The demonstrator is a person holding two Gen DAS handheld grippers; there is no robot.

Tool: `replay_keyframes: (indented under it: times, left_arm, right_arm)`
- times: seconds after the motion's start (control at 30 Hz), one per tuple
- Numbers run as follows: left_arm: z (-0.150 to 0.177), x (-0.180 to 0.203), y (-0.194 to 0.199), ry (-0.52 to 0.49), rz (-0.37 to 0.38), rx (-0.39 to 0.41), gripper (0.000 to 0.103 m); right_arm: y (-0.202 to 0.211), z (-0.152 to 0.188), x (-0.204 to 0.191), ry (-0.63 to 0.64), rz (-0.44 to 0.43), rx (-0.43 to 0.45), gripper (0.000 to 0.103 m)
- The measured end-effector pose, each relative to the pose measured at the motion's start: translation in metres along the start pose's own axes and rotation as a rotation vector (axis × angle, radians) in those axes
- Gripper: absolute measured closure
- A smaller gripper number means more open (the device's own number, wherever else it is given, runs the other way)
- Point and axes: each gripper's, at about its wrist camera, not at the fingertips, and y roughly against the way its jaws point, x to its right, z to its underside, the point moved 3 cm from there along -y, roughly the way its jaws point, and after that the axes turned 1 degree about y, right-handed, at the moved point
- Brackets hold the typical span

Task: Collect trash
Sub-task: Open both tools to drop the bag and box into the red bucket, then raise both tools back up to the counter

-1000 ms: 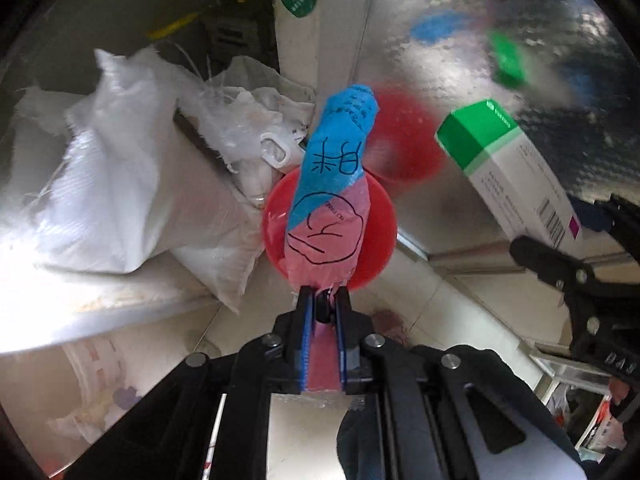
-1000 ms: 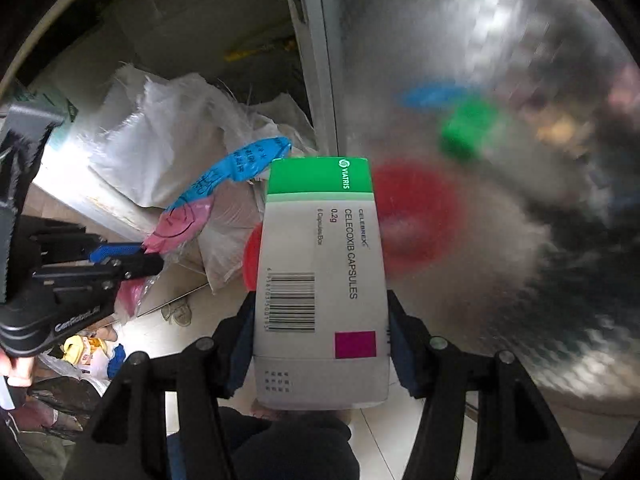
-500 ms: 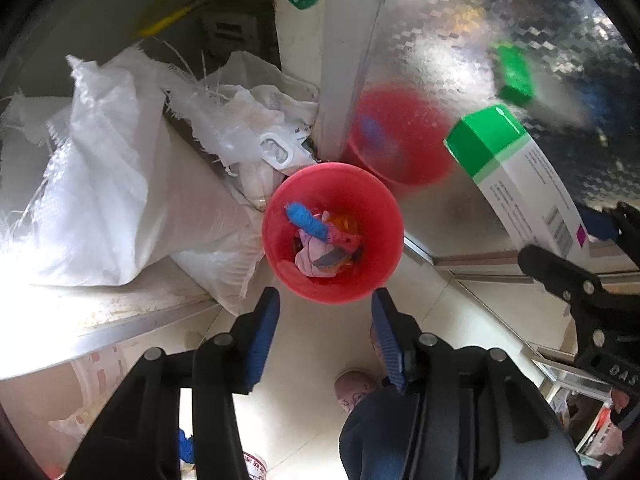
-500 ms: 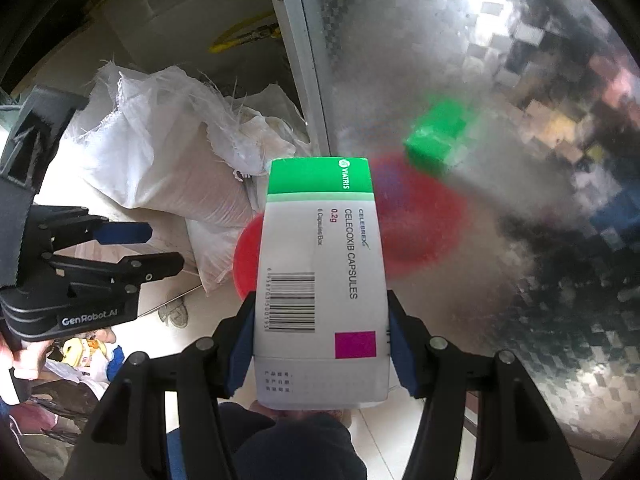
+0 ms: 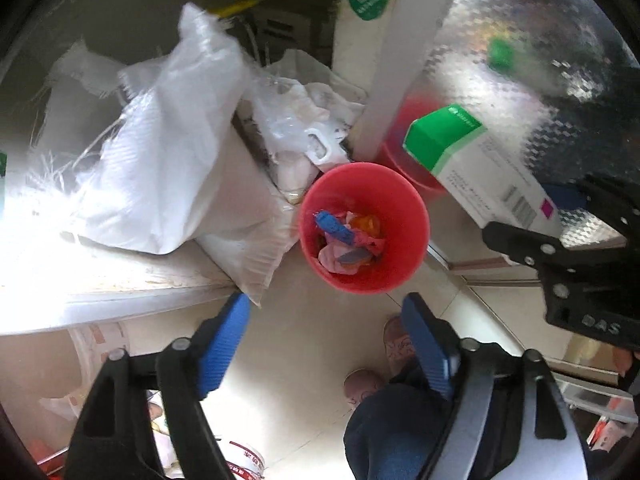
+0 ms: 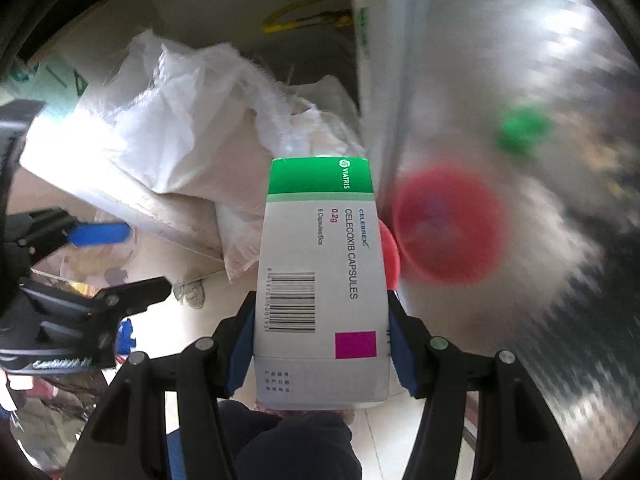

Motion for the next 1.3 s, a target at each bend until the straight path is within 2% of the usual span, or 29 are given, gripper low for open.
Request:
replay_keyframes:
  times: [0.2,0.23,0.3,0.47,0.6,0.8,0.97,1.17,1.27,1.3]
  left_arm:
    - [0.008,-0.018,-0.012,0.037,-0.039,-0.008,0.021]
    - [0.009,-0.02,-0.012,0.039,-0.046,-0.01,0.021]
    - [0.011,-0.022,-0.011,0.045,-0.054,-0.009,0.021]
    - [0.018,-0.024,0.0,0.052,-0.057,0.005,0.02]
    - [0.023,-0.023,0.025,0.068,-0.05,0.013,0.021]
    - [0.028,-0.019,0.084,0.08,-0.046,0.046,0.021]
    - [0.027,-0.011,0.147,0.074,-0.058,0.088,0.021]
    - [0.017,-0.004,0.232,0.055,-0.043,0.148,0.02]
    - [0.006,0.002,0.267,0.017,-0.037,0.172,0.015]
    - [0.002,0.004,0.28,0.001,-0.048,0.188,0.014]
  right_arm:
    - [-0.022,-0.01,0.0,0.0,-0.001,-0.011,0.046]
    - [-0.025,-0.01,0.0,0.0,0.002,-0.015,0.042]
    - [-0.03,-0.01,0.0,0.003,0.018,-0.027,0.018]
    - [-0.028,-0.009,-0.001,0.007,0.042,-0.032,0.016]
    - [-0.008,-0.006,-0.007,0.007,0.039,-0.017,0.016]
    - [0.046,-0.001,-0.021,0.004,0.029,0.011,0.016]
    - [0.112,-0.002,-0.034,0.003,0.007,0.042,0.016]
    - [0.201,-0.005,-0.049,0.001,0.024,0.098,0.016]
    - [0.241,-0.008,-0.05,-0.025,0.042,0.118,0.014]
    - [0.25,-0.009,-0.05,-0.033,0.049,0.126,0.01]
